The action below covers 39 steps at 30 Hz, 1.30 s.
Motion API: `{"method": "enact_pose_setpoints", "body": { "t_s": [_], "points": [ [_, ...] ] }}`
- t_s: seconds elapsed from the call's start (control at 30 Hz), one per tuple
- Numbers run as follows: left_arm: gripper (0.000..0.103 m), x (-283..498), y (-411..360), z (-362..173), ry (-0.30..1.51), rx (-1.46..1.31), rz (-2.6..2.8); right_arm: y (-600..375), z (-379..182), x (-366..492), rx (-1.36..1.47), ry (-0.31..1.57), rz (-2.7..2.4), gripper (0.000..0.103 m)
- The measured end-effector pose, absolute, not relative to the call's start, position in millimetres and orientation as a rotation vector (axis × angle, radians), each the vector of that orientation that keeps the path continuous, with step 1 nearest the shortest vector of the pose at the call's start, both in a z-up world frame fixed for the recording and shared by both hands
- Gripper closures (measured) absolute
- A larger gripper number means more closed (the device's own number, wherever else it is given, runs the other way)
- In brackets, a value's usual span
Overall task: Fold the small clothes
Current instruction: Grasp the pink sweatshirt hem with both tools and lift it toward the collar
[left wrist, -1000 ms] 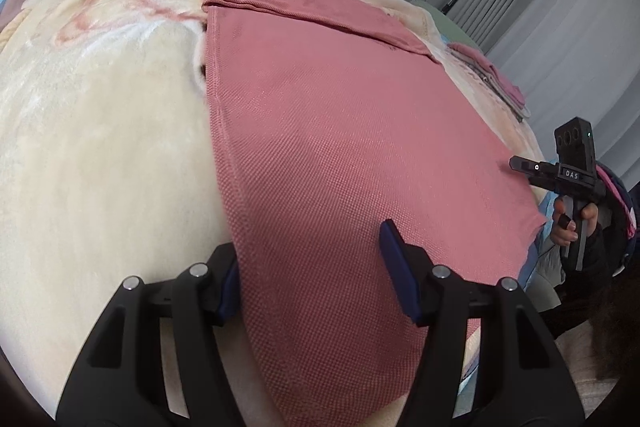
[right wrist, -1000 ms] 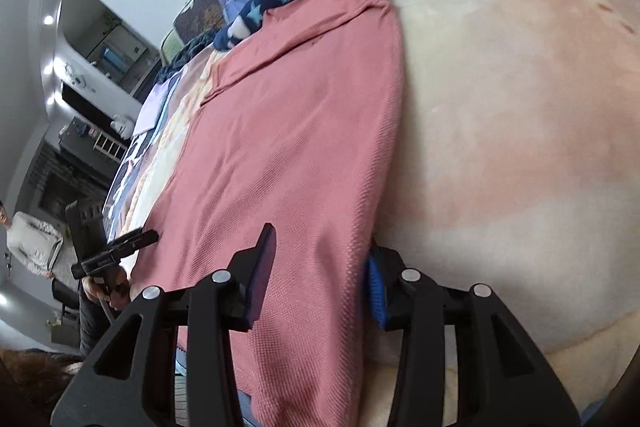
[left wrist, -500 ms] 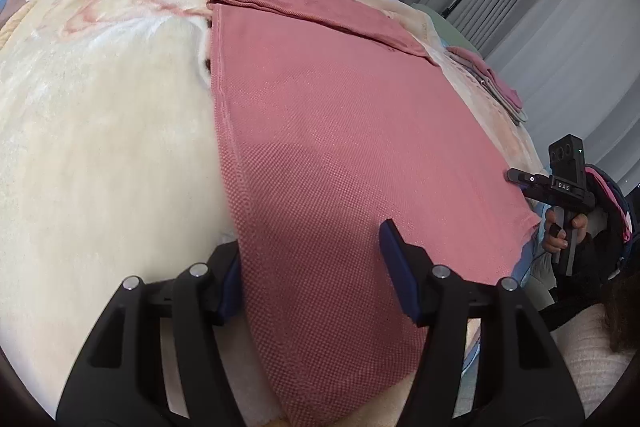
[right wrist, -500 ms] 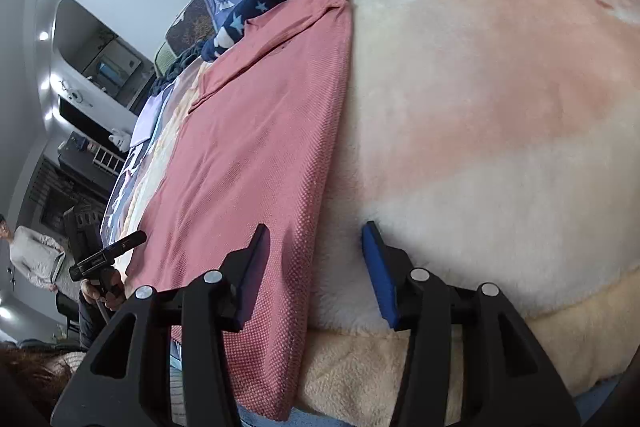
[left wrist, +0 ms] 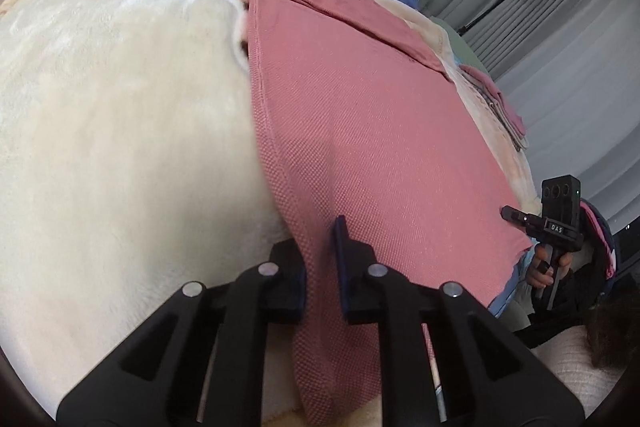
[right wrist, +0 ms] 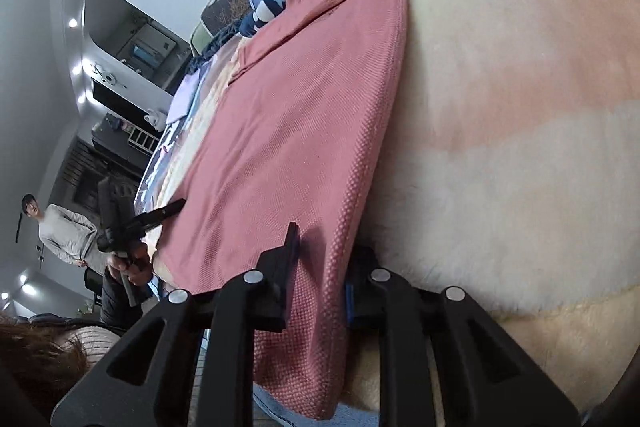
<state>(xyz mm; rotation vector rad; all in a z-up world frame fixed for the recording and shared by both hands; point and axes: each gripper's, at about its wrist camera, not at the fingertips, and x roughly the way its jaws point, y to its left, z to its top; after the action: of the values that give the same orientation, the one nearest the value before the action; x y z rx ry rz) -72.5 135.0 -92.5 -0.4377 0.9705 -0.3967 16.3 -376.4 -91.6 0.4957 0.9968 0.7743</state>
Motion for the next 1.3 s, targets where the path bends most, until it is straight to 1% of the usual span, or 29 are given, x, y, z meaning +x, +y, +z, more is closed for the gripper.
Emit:
{"method": "enact_pose_setpoints", "body": {
  "t_s": [0.03,0.07,0.17,0.3,0.43,0.53,0.57,0.67,0.73,0.83,1.03,1.13,1.2,1.3],
  "points": [
    [0.096,-71.1,133.5,-90.2,0.971,-0.436,-0.388,-374.9,-87.9,16.7,0.503,0.984,0.780,0.100],
    [0.100,-71.2,130.6,-82.8,0.954,-0.420,-0.377,-374.2,-77.3,15.1,0.506,0.943,0.785,0.100],
    [0.101,-79.2,125.8,-41.6,0.835,-0.381,-0.395,-381.8,-28.3,7.1,0.501,0.755,0.814,0.101],
    [0.101,-93.5,121.2,26.9,0.648,-0.322,-0.405,-395.1,33.3,-1.3,0.491,0.571,0.828,0.101],
    [0.101,-129.4,111.9,76.4,0.498,-0.282,-0.416,-405.6,72.7,-40.0,0.438,0.425,0.860,0.101],
    [0.100,-166.4,100.4,90.2,0.430,-0.235,-0.422,-415.1,80.4,-70.0,0.350,0.360,0.819,0.101],
    [0.099,-170.2,99.0,88.0,0.432,-0.234,-0.421,-417.7,75.8,-71.1,0.347,0.376,0.791,0.101],
    [0.099,-163.1,95.8,61.2,0.511,-0.267,-0.421,-423.9,47.0,-49.4,0.416,0.473,0.748,0.101],
    [0.099,-145.4,98.2,38.6,0.585,-0.297,-0.394,-421.0,29.4,-28.8,0.455,0.538,0.714,0.101],
    [0.099,-120.0,104.7,18.8,0.650,-0.324,-0.364,-407.9,21.4,-2.2,0.451,0.569,0.681,0.101],
    [0.099,-69.4,114.2,25.1,0.653,-0.299,-0.339,-390.5,25.4,56.8,0.445,0.564,0.658,0.101],
    [0.099,-32.5,118.3,28.0,0.659,-0.287,-0.324,-379.0,19.3,104.5,0.438,0.597,0.637,0.101],
    [0.099,-4.3,123.6,20.6,0.680,-0.295,-0.311,-376.4,9.0,132.4,0.455,0.632,0.622,0.101],
    [0.099,36.7,135.8,-5.1,0.743,-0.350,-0.279,-369.9,-16.0,174.2,0.476,0.716,0.597,0.101]
  ]
}}
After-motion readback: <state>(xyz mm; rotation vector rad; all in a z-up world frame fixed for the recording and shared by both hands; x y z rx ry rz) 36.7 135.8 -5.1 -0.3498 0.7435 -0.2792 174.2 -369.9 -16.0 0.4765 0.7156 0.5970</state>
